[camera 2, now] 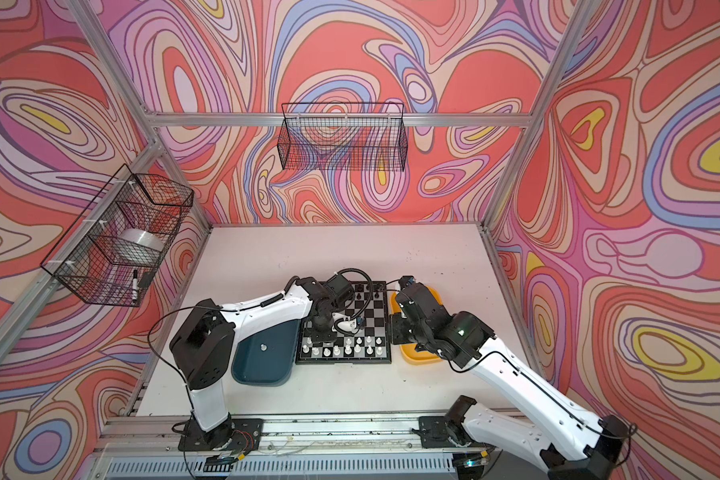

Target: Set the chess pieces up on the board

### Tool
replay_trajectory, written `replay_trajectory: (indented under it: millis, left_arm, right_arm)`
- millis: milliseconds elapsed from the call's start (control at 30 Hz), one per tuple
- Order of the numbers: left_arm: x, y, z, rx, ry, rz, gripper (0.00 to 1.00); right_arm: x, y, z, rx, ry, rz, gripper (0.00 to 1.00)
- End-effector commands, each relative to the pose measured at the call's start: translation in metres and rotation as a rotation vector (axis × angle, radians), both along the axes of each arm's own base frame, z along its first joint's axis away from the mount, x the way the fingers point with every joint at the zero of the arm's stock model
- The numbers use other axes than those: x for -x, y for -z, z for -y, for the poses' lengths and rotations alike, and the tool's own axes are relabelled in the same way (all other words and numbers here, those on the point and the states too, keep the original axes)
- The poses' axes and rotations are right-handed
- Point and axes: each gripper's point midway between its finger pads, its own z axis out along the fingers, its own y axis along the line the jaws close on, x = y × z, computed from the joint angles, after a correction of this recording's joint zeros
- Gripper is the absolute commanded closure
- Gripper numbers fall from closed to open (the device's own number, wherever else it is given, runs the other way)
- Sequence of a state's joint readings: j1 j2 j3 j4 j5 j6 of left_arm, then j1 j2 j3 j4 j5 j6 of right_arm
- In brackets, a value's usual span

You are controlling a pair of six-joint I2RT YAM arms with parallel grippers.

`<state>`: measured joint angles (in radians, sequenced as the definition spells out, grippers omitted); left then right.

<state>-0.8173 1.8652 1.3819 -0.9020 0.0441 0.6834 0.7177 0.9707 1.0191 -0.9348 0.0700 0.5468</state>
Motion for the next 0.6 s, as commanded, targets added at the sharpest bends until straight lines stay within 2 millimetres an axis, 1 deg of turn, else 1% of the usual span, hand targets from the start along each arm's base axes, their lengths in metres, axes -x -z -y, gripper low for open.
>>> replay_trajectory:
  millis: [0, 100, 233, 333, 467, 567]
  left_arm:
    - [0.001, -0.022, 0.0, 0.03, -0.001, 0.005, 0.66]
    - [0.001, -0.025, 0.002, 0.041, -0.002, 0.006, 0.66]
    - [0.001, -0.027, 0.003, 0.044, -0.006, 0.007, 0.65]
    - [0.0, -0.032, 0.004, 0.057, -0.015, 0.008, 0.66]
    - [-0.001, -0.043, 0.001, 0.075, -0.03, 0.01, 0.65]
    - [-0.009, -0.054, -0.004, 0.093, -0.056, 0.023, 0.65]
  right_arm:
    - [0.002, -0.026, -0.007, -0.061, -0.037, 0.053, 0.84]
    - [0.004, -0.039, -0.008, -0.084, -0.05, 0.07, 0.83]
    - [0.007, -0.044, -0.012, -0.1, -0.074, 0.06, 0.83]
    - [0.01, -0.048, -0.02, -0.132, -0.107, 0.049, 0.83]
    - [0.014, -0.055, -0.026, -0.16, -0.139, 0.042, 0.83]
    - [0.016, -0.062, -0.031, -0.184, -0.163, 0.038, 0.83]
